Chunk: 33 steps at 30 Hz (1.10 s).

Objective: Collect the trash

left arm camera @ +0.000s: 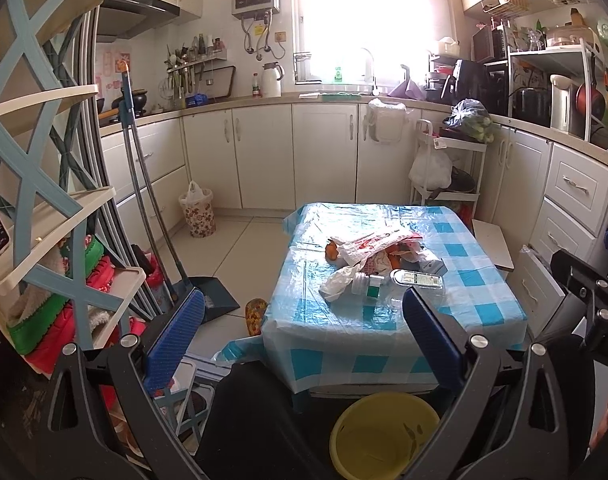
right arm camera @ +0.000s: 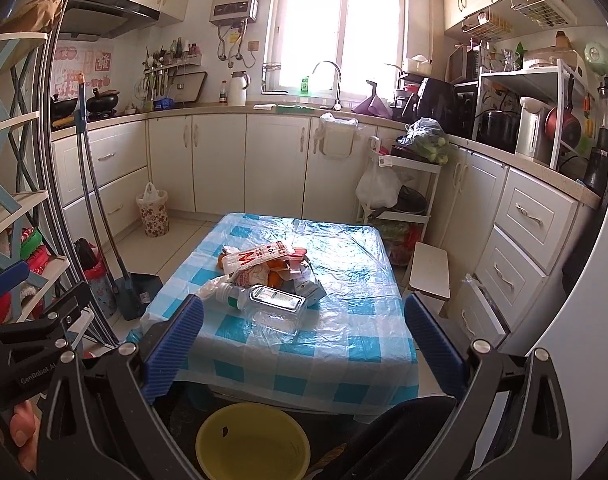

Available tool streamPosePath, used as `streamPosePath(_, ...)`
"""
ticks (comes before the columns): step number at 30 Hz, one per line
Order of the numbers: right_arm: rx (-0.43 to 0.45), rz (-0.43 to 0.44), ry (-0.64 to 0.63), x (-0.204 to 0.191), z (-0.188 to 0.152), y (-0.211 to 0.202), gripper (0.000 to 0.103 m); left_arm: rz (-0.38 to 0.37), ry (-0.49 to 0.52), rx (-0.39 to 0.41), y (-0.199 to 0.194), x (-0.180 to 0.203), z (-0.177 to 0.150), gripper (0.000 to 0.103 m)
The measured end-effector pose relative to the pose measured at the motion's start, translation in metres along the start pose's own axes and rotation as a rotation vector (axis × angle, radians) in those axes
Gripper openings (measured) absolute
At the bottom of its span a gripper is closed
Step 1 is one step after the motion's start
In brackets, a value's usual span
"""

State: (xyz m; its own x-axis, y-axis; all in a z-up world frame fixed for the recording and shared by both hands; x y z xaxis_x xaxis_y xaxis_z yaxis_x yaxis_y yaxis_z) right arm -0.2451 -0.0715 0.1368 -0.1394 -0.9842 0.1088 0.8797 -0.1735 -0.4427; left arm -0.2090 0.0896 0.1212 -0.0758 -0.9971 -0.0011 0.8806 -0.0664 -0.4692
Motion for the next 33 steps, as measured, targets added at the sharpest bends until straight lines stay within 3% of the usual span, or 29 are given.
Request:
streamPosePath(7, -0.015, 0.027, -0.004, 0.001, -0.003, 0.005, 0.096, 0.008, -0.001, -0.022, 0.005, -0.005, -0.001, 0.096)
streamPosePath(16, -0.073, 0.09, -0.016, 0.0, -0.014, 0.036, 0.096, 0.011, -0.001, -0.1, 0.042, -0.006, -0.01, 0.096)
streamPosePath(28, -0.135, 0.189, -0.148, -0.011, -0.021, 0.092, 0.096, 0.036, 0.01, -0.191, 0.093, -0.013, -0.022, 0.096)
streamPosePath(33, -0.151, 0.252, -0.278, -0.03, -0.026, 0.112, 0.096, 0.04, 0.027, -0.207, 0.103, -0.014, -0.025, 0.096)
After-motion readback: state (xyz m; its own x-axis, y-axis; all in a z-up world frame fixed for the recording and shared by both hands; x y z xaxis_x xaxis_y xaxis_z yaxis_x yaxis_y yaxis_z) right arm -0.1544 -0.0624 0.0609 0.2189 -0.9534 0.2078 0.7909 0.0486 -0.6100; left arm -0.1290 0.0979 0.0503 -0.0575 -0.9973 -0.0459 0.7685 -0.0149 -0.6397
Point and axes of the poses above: each gripper's, at about its wrist camera, not at the fingertips, and y roughly the way its jaws point, x to its right, z to its top, the point moved 2 cm from there along y, roughly the way its jaws point, and after that the axes turned 3 degrees about -z, right-handed, at the moved point
